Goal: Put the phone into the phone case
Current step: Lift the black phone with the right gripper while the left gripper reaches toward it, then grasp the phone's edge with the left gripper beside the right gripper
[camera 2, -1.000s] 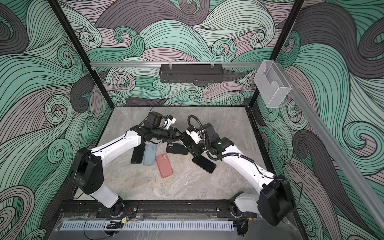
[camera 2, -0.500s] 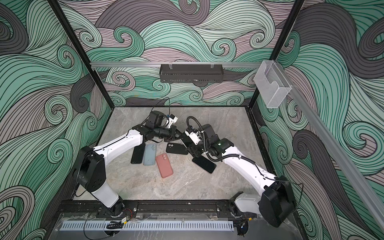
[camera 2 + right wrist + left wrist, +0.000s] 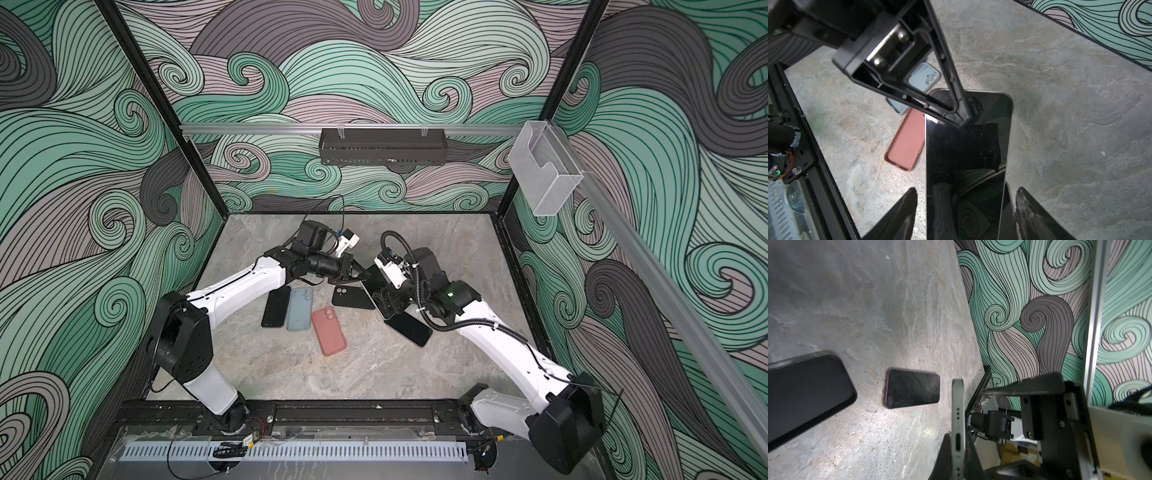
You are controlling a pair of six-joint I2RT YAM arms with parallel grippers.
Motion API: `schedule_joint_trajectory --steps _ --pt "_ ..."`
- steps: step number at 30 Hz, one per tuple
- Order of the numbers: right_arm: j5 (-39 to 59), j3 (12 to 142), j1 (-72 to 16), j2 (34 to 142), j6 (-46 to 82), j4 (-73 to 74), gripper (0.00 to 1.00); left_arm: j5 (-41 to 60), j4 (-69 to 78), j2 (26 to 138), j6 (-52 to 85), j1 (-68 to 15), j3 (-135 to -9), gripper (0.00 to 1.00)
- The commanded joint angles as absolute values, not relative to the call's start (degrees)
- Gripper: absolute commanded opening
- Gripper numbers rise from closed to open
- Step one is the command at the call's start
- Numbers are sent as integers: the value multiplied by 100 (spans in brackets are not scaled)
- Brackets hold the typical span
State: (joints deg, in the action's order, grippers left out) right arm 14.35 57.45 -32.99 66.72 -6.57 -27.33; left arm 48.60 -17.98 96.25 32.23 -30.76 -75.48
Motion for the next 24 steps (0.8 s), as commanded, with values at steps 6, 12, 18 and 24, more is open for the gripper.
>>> schedule_joint_trajectory --steps 6,12,18,24 --pt "2990 6067 -2787 6354 -220 -3246 72 5720 -2918 9119 916 -3011 -7843 0" --pt "3970 6192 -2666 6425 -186 -3450 68 6225 -3066 9012 433 -2998 -7807 0" --pt "4520 6275 -2619 6524 -133 -3480 65 6534 -3197 8796 109 -2997 -7748 0" --pt "4860 6349 -2602 6442 -108 -3472 64 6533 -2852 8269 0 -3006 -7278 0"
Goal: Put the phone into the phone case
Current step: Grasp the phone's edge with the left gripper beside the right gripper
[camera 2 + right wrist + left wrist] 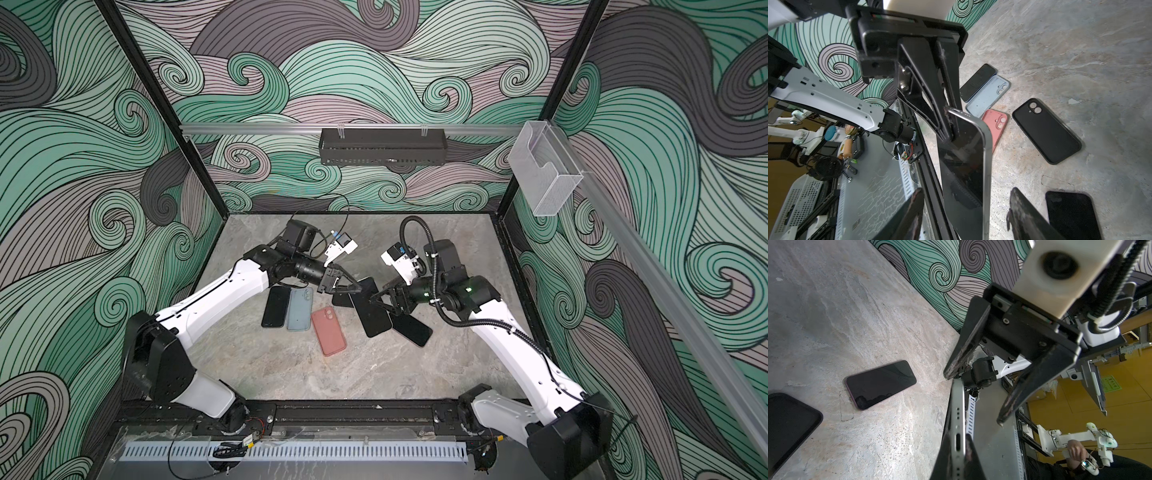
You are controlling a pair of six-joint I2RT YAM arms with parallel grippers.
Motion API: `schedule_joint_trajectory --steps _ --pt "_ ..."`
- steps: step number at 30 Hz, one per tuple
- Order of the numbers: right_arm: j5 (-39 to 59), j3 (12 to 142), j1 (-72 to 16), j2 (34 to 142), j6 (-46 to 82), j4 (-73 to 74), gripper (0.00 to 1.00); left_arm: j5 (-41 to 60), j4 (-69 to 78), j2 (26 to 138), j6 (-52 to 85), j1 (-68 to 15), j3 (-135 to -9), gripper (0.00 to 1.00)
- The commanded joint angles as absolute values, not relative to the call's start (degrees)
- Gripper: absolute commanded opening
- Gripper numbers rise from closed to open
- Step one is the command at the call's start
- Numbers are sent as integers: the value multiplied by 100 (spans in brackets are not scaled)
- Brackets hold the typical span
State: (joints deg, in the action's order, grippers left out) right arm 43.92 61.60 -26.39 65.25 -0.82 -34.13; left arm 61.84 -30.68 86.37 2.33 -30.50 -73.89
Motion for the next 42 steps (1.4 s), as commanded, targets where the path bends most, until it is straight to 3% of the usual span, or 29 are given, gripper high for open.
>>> schedule_joint_trajectory --steps 1,12,23,34,42 --pt "4958 6363 -2605 6442 -98 -3474 64 6522 -2807 8194 -7 -3006 -7192 0" --pt "5686 6461 -2700 6665 46 -3430 54 6412 -3017 7952 -310 -3006 -7187 0" --pt "5897 6543 -2919 6918 -103 -3652 31 6337 -3246 8011 -566 -3010 -7314 0" --pt "6106 6654 -3115 7302 -171 -3677 25 6375 -3411 8051 -738 -3015 -7390 0" --pt "6279 6677 -3166 7438 -115 -3497 14 6462 -3483 8096 -826 -3021 -7403 0"
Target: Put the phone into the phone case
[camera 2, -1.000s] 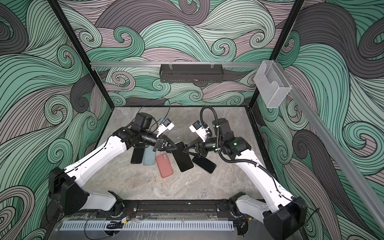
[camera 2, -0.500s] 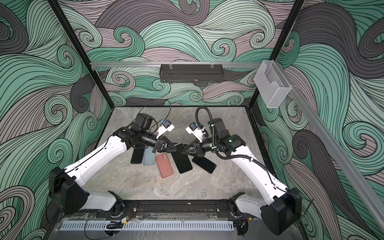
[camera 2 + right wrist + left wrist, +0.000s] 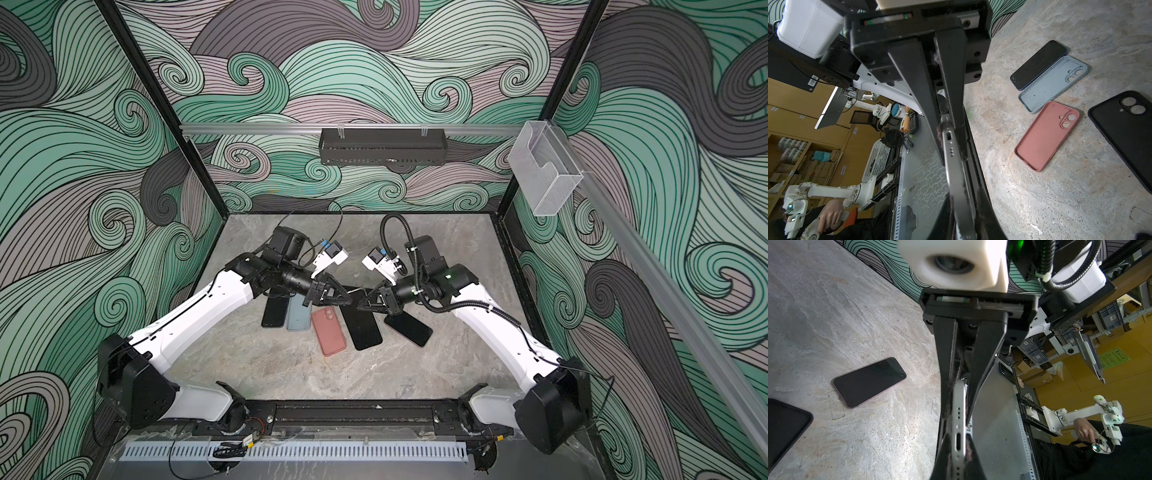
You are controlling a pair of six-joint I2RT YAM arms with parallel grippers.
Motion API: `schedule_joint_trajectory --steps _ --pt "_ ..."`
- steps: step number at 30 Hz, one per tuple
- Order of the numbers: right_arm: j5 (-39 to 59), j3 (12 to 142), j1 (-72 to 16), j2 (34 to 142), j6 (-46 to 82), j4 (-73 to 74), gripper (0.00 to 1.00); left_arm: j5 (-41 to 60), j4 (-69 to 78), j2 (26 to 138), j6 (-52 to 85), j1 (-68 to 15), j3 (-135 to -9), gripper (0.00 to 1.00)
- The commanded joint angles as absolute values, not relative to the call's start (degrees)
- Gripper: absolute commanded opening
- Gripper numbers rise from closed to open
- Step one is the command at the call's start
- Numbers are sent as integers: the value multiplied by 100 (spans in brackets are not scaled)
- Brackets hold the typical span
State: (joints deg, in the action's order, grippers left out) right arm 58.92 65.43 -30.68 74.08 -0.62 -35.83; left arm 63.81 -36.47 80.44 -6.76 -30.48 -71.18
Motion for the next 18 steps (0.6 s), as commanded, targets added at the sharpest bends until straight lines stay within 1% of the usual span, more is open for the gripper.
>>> schedule_joint_trajectory --steps 1,3,5,7,10,12,16,18 --pt "6304 6667 -3164 7437 -106 -3473 11 6451 -3462 8090 -805 -3019 -7400 0" --pt "6311 6637 -3164 7411 -64 -3363 6 6259 -3287 8048 -646 -3016 -7368 0" --pt "6220 6572 -3164 7363 24 -3195 1 5797 -2937 7955 -250 -3006 -7267 0" --pt "6019 6516 -3150 7307 125 -3051 0 5393 -2694 7796 -7 -2973 -7166 25" --pt "5682 6423 -3086 7233 362 -2753 0 4656 -2370 7521 567 -2921 -6928 46" --pt "5495 6302 -2993 7170 679 -2377 0 4158 -1851 7271 968 -2894 -6575 50" --pt "5123 6076 -2768 7077 1482 -1375 0 3181 -871 6717 1850 -2889 -5842 51" --pt "4880 6039 -2717 7051 1775 -965 0 2809 -473 6484 2255 -2891 -5529 54"
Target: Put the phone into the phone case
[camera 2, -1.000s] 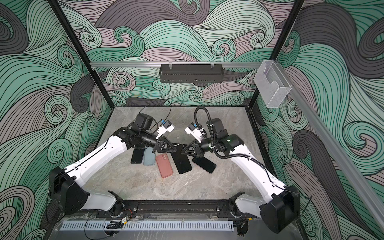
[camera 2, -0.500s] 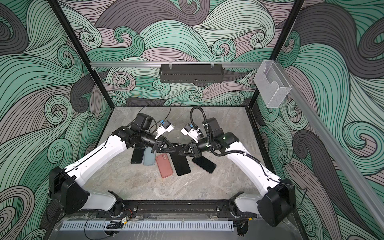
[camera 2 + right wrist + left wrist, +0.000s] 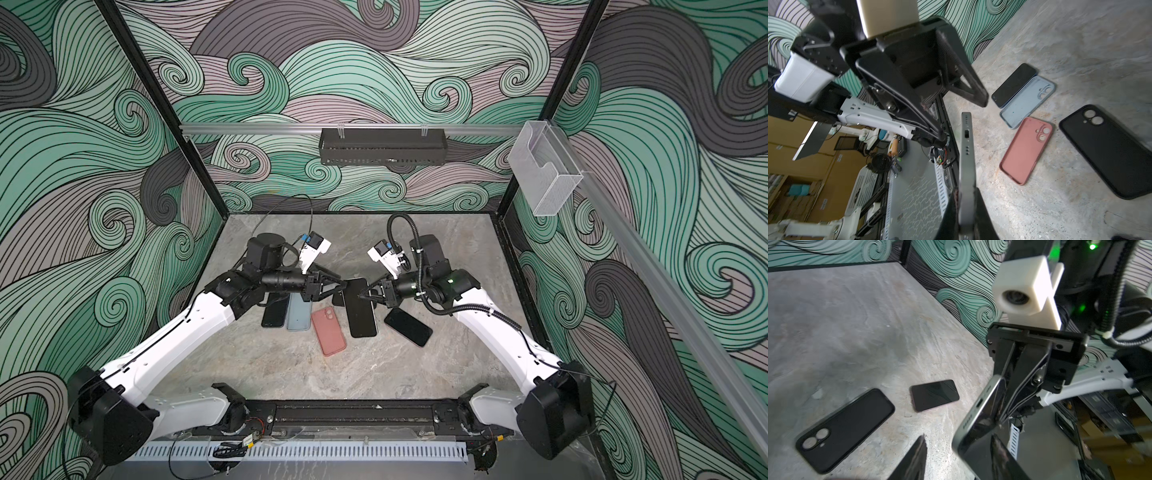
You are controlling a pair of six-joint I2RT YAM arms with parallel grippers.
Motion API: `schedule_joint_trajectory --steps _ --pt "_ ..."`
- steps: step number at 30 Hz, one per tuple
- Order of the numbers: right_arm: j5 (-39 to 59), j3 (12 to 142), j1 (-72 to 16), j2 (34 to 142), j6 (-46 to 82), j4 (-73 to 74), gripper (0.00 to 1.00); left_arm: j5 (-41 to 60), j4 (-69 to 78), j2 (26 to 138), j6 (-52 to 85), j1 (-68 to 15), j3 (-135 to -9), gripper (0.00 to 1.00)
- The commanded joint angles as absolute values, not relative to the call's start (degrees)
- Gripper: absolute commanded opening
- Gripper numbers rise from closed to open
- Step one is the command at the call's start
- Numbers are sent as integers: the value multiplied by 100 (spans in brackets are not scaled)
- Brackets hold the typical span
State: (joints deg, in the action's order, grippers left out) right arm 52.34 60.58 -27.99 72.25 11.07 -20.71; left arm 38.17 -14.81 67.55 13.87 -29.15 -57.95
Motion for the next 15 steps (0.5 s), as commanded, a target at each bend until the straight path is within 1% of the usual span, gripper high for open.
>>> schedule_joint_trajectory --steps 1,3,7,11,15 --pt "4684 6009 -2709 7041 1963 -714 0 2723 -235 6376 2449 -2890 -5368 56" --pt "4383 5869 -2707 6995 2315 -30 0 2676 125 6250 2830 -2886 -5122 60" --pt "3718 5579 -2689 7000 3014 1412 0 2605 808 6162 3444 -2892 -4691 62" --pt "3269 5557 -2688 7114 3401 2226 0 2591 1667 6201 4078 -2917 -4321 62" --pt "2963 5541 -2689 7184 3721 2978 0 2722 1993 6290 4248 -2970 -4326 62"
